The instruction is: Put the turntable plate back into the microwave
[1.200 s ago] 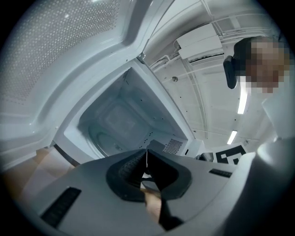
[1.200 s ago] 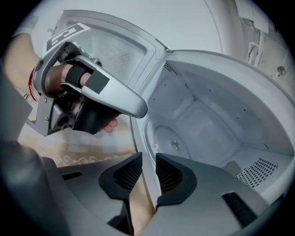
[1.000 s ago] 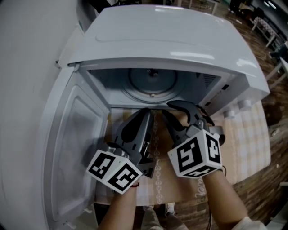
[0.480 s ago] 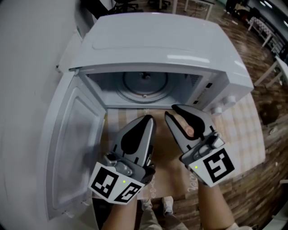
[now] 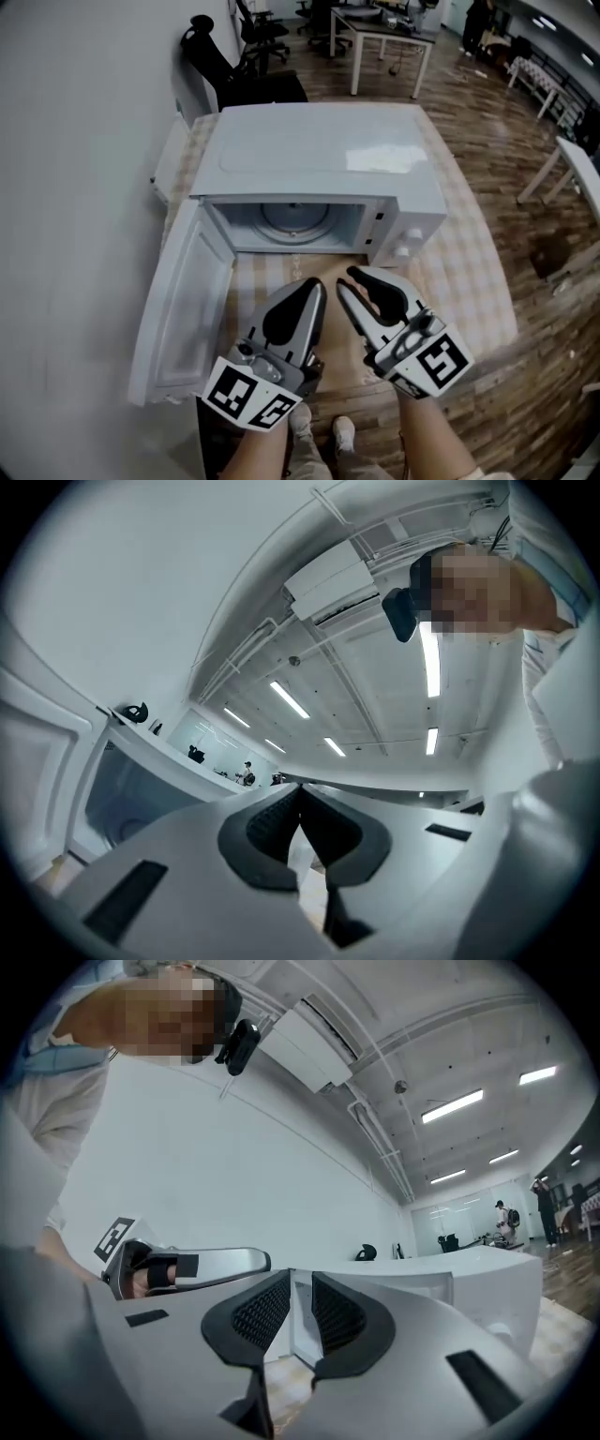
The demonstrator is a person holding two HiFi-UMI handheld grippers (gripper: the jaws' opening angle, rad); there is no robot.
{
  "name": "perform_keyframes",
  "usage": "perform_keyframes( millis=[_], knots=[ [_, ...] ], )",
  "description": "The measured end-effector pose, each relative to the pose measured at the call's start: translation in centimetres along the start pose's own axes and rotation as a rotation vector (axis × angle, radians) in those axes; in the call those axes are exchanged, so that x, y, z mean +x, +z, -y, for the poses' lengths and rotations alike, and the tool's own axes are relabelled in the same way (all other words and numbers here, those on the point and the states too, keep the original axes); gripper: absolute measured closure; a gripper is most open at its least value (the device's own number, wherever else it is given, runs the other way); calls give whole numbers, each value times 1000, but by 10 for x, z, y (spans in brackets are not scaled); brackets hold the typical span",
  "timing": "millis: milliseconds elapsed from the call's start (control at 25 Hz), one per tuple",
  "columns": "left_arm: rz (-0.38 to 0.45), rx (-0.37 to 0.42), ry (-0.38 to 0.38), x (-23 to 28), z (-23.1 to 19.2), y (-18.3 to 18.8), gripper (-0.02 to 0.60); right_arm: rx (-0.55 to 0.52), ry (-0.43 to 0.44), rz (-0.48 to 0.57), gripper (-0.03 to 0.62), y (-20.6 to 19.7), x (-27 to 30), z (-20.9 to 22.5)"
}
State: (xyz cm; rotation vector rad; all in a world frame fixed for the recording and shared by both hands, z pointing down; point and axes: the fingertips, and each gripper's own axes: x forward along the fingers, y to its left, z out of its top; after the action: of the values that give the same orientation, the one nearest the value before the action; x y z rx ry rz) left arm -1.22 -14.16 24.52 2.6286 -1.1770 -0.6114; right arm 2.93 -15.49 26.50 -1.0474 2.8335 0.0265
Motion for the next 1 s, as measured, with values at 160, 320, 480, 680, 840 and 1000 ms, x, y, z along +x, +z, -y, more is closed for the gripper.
perform_keyframes(
  millis=[160,320,480,680,840,1000],
  knots=[
    [-11,9,-15,-2,42,29,581,34,27,24,508,45,-18,-14],
    [-4,19,-41,-5,87,64,581,65,57,55,508,91,-42,-35],
    [10,61,-78,-10,129,100,581,60,88,85,508,132,-66,-54],
    [-6,67,-104,-31,167,120,581,36,117,76,508,163,-96,-82],
    [-34,78,-127,-43,187,119,581,22,138,52,508,169,-111,-98],
    [-38,86,-150,-44,201,122,581,19,158,68,508,179,-119,-110]
  ],
)
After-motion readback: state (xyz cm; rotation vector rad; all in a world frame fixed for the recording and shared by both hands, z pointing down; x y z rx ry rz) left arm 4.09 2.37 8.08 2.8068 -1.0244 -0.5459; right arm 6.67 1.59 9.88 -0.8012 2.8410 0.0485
